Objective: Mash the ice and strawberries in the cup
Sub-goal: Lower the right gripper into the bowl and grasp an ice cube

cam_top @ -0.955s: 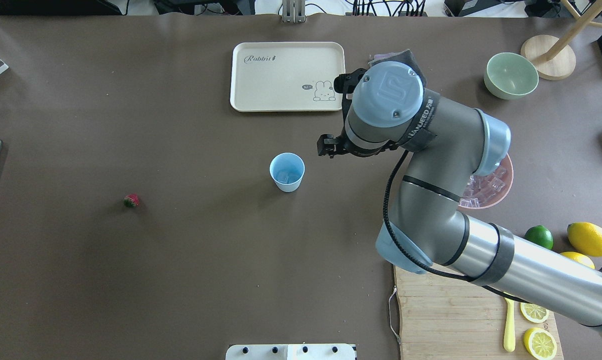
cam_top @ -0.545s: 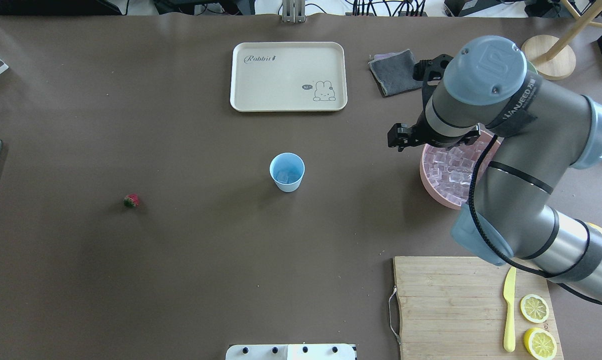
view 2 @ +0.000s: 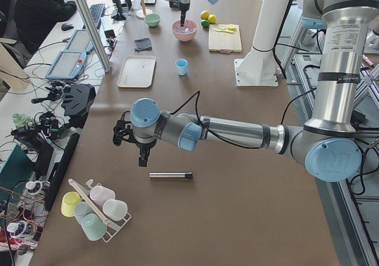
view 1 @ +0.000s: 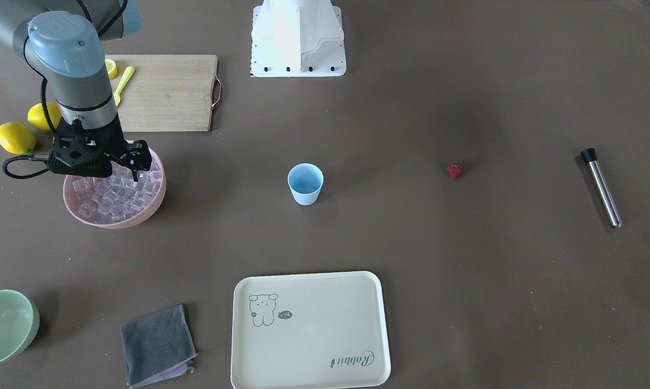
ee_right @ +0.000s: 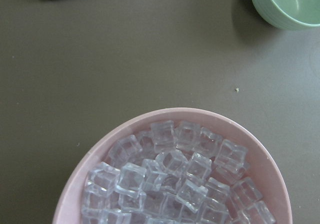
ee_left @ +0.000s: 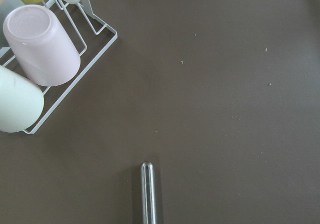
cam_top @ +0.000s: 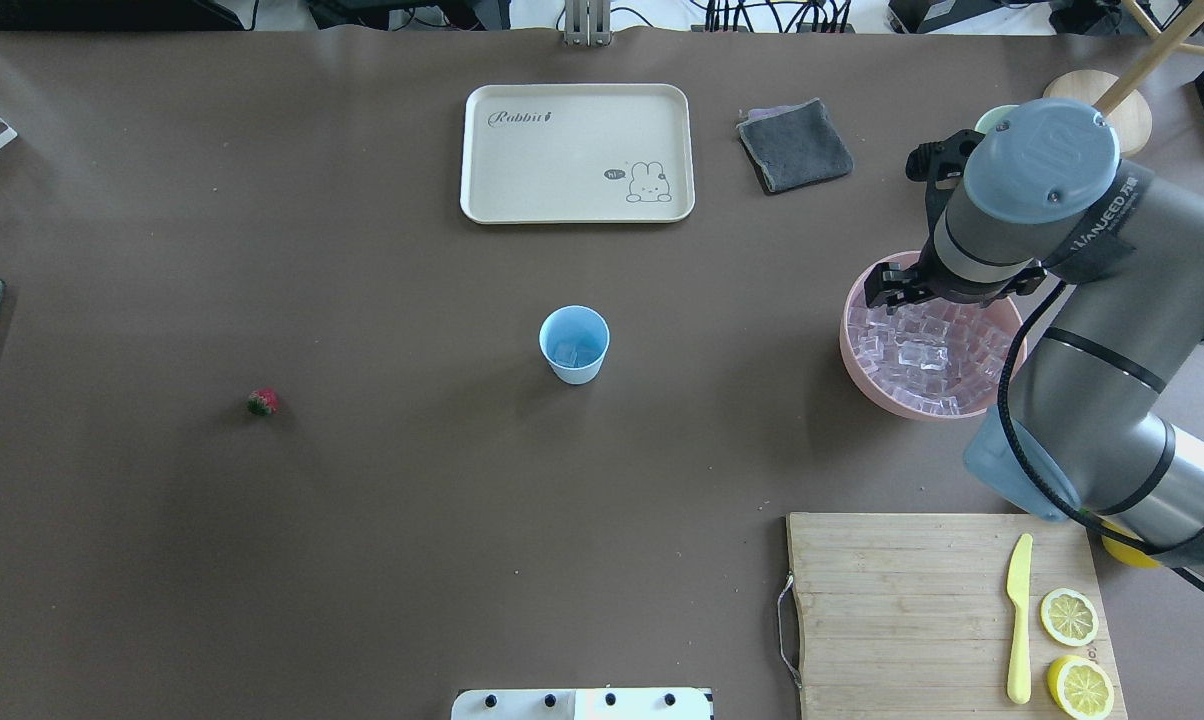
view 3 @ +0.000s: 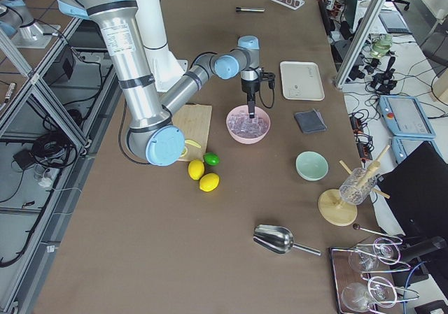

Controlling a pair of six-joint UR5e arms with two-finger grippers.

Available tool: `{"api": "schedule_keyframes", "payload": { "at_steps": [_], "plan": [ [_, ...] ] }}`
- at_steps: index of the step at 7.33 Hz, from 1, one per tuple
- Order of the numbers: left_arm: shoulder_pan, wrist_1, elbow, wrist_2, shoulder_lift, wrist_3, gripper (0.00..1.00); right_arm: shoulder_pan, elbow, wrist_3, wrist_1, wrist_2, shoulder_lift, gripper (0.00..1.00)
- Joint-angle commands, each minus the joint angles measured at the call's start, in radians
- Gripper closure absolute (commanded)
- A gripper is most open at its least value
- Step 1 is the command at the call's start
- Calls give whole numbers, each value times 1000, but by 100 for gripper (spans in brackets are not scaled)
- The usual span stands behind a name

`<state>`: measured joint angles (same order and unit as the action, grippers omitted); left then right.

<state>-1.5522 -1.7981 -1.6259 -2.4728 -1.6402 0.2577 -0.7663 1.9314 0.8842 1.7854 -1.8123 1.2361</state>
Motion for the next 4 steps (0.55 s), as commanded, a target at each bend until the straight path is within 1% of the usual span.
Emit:
{"api": "schedule_keyframes", "payload": {
  "at_steps": [1,2,3,4],
  "plan": [
    [1,0,-2,0,-3,2,2,-23,-14,-436,-12,60,17,11],
    [1,0,-5,0,-3,8,2,-45,-17,-574,-12,50,16,2],
    [1,-1,-14,0,0,20,2,-45,-15,-585,-20,22,17,1],
    [0,-1,-17,0,0,20,2,-45,-20,-591,-61,-72,23,1]
  ]
}}
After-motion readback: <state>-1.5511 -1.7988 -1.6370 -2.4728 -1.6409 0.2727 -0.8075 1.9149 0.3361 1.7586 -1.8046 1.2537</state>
